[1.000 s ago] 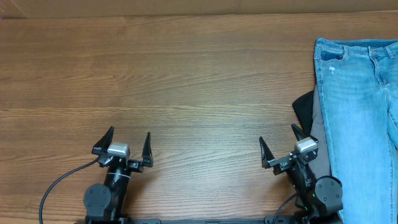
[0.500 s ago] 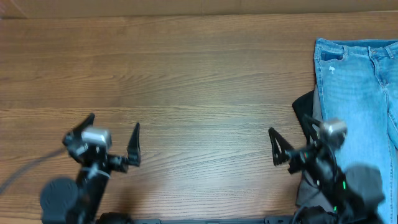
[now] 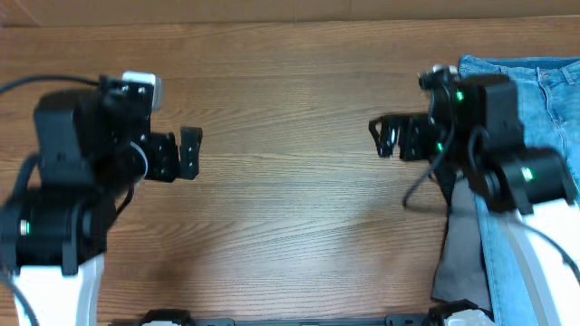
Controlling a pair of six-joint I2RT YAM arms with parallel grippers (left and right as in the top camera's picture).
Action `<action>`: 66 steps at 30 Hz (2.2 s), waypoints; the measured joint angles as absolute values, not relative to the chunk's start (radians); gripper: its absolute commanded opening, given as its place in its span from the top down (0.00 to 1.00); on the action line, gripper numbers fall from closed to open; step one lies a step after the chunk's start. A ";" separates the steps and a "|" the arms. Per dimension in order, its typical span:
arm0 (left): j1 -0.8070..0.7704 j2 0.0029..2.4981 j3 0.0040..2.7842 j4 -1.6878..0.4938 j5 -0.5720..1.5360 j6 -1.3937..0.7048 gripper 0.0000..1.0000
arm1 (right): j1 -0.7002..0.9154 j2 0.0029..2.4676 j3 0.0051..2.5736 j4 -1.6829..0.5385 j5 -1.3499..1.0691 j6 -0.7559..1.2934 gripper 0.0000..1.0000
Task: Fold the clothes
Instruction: 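Reach the right gripper to the jeans pile and grasp the waistband, then lift the jeans with the right gripper and drag them left across the table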
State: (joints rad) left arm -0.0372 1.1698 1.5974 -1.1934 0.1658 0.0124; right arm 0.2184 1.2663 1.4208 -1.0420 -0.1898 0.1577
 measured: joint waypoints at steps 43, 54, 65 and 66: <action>-0.037 1.251 1.649 -1.295 0.199 0.002 0.00 | -0.265 2.056 1.445 -0.678 0.191 0.303 0.94; -0.037 1.251 1.649 -1.295 0.199 0.002 0.00 | -0.280 2.029 1.523 -0.718 0.202 0.253 0.96; -0.037 1.251 1.649 -1.295 0.199 0.002 0.00 | -0.287 1.872 1.702 -0.763 0.205 0.234 0.96; -0.037 1.251 1.649 -1.295 0.199 0.002 0.00 | -0.288 1.860 1.724 -0.789 0.194 0.234 0.96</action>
State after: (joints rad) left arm -0.0372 1.2507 1.6485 -1.2945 0.1986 0.0017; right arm -0.2882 1.8595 1.7245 -0.7891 0.1936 0.2344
